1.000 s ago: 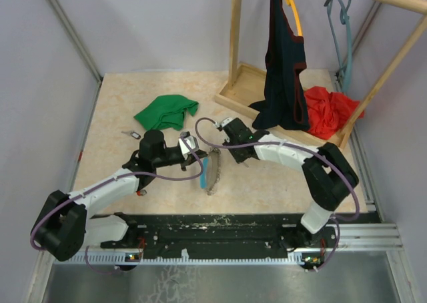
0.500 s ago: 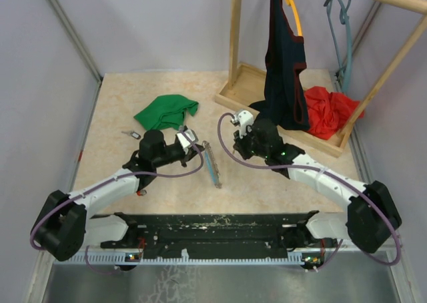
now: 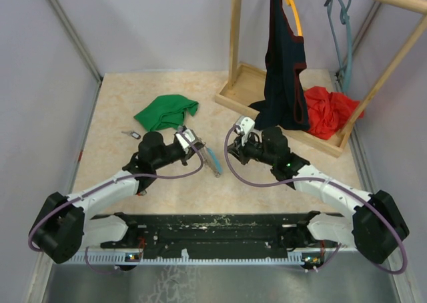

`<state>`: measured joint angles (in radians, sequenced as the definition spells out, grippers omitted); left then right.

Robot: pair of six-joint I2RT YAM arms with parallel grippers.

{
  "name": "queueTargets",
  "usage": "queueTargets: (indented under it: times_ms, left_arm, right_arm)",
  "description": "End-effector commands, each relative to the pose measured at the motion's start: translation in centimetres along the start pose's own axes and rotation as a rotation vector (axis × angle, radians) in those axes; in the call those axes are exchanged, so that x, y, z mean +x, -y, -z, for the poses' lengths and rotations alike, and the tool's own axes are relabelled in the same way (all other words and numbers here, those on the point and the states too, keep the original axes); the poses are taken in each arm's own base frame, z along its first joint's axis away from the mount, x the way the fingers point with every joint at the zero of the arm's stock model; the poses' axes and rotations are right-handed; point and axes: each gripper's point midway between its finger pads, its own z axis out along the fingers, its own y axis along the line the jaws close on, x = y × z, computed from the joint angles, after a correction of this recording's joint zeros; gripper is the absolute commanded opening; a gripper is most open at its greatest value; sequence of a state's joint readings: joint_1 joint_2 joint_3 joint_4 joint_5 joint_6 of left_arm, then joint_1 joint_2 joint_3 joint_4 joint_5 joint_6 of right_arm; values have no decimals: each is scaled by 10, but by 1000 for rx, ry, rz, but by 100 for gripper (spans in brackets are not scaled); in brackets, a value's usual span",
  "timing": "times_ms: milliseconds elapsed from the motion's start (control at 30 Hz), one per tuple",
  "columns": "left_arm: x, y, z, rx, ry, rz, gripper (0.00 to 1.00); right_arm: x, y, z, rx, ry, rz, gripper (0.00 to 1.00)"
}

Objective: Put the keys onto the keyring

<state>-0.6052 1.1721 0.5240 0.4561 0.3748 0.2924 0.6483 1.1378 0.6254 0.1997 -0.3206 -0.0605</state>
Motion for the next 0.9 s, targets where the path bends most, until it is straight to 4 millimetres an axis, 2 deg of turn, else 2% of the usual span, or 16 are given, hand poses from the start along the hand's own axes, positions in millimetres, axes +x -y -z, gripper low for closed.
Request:
queueTargets:
  times_ms: [0,100,167,233,267,333,367,433,500,567,700,867]
  left_arm:
    - [-19,9,-4,78,38,-36,0]
    - [-21,17,-7,138,33,-32,0]
    - [-22,20,-9,169,27,-29,0]
    - [-23,22,-11,190,23,-28,0]
    - [-22,22,-12,192,18,-27,0]
    - [-22,21,-13,190,8,-23,0]
    - [-21,20,-13,186,4,-20,0]
    - [-21,20,-13,181,4,-18,0]
    - [-23,19,-13,180,7,-19,0]
    - [-27,20,-12,186,18,-22,0]
    - [-31,22,-12,202,28,-20,0]
    - [-28,22,-11,192,15,-8,0]
  right_arm:
    - [-61,-10,6,-108,195,104,0]
    - [-69,-11,11,-168,257,109,0]
    - [-76,-1,12,-148,295,76,0]
    - [-76,8,5,-141,243,59,0]
    - [-70,9,0,-157,172,81,0]
    - [-54,38,-5,-13,41,64,0]
    - [-48,41,-4,-2,24,86,0]
    - [-53,43,0,35,65,105,0]
    - [-70,41,10,53,176,126,0]
    - [-74,38,17,37,261,107,0]
    - [-59,27,11,-70,204,45,0]
    - [-39,27,9,-54,107,-89,0]
